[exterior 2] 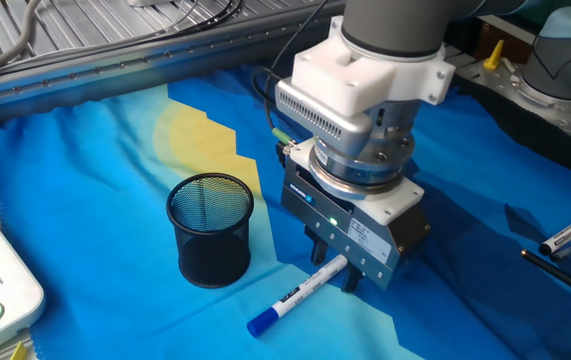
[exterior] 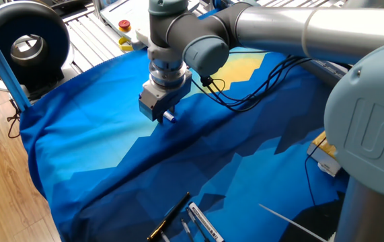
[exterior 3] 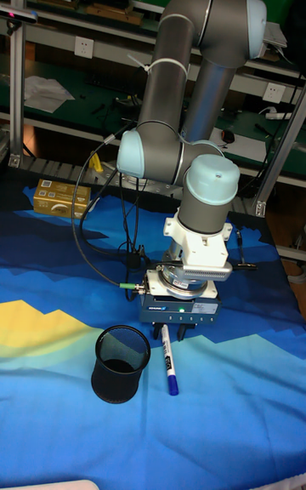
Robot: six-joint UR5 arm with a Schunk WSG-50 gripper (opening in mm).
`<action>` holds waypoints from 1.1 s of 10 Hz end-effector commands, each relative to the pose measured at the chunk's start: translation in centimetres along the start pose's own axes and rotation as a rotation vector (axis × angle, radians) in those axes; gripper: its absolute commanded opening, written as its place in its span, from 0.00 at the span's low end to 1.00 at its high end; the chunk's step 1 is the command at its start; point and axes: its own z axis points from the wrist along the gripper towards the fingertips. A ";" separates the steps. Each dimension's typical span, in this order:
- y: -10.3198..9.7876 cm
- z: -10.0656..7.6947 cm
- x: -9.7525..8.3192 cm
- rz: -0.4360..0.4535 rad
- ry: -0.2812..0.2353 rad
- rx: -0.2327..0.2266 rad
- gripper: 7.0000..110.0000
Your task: Put the pen into the pen holder
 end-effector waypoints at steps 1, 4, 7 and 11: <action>0.0 0.0 -0.1 0.036 -0.003 -0.009 0.15; 0.1 0.0 -0.1 0.051 -0.005 -0.012 0.15; 0.0 0.0 0.0 0.051 -0.003 -0.007 0.00; 0.0 0.0 -0.2 0.051 -0.009 -0.008 0.00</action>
